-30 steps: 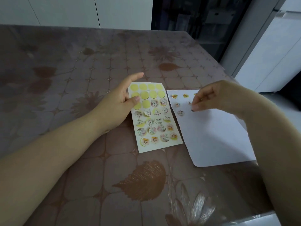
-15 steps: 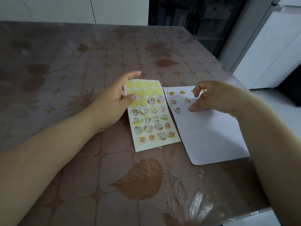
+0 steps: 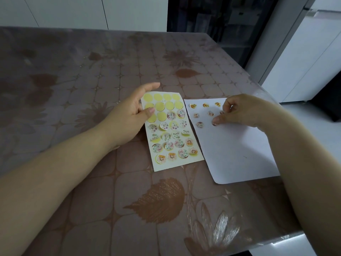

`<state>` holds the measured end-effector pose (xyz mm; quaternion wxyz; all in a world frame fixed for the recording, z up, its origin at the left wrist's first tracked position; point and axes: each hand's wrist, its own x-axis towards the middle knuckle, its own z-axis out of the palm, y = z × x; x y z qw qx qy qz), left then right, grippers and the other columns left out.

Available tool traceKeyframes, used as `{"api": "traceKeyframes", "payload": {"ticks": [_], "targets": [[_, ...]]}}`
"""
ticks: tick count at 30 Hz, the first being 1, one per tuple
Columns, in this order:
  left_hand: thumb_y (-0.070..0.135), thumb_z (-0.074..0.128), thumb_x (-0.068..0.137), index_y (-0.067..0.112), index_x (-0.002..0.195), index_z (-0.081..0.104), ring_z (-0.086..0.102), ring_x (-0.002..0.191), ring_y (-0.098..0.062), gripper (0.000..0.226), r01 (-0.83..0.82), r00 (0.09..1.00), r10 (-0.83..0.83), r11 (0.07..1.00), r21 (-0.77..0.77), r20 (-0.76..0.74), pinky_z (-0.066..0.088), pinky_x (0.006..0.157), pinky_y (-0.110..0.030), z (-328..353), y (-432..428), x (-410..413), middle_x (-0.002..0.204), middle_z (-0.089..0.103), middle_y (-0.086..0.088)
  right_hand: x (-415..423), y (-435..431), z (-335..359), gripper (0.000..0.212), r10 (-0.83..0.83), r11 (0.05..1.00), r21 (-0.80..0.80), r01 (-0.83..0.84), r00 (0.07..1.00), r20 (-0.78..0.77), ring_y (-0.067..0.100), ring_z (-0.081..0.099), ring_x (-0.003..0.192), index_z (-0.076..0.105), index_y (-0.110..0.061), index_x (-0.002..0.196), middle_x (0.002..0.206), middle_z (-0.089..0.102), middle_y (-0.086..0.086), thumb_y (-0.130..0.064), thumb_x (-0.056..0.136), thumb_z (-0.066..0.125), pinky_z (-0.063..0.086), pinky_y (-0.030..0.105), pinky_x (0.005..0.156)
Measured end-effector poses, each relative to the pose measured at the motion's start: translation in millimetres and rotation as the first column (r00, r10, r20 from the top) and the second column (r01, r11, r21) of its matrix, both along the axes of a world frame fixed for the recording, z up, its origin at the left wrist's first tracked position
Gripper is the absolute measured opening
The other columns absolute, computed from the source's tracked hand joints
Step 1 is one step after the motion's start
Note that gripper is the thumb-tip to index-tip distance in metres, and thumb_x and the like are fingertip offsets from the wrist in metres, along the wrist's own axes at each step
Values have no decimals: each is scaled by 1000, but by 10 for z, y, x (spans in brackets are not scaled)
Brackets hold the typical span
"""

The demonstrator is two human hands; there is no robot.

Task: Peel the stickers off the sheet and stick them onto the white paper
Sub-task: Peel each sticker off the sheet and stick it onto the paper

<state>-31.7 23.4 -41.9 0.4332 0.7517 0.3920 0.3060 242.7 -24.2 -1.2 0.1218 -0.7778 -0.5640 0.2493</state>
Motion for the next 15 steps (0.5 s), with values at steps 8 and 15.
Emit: {"api": "traceKeyframes", "payload": {"ticks": [8,15], "targets": [[35,49,86,59,127,41,57,110,-42,49,7,999,-4,998,-55,53,41,105,-49,45,-24,-9,117,62,-22,-529,-66,48,17,255,866,456,-205,966,-50,2,41,45,57,-24,74,56,47,-10,-37,81,67,32,10,46],[6,42,99,39,133,44,64,106,-19,47,62,992,-54,996,-68,111,48,100,-36,96,-81,24,114,65,-3,-795,-51,-176,18,384,759,545,-355,921,65,-7,46,73,70,-27,92,81,53,-15,-36,76,73,34,3,67]]}}
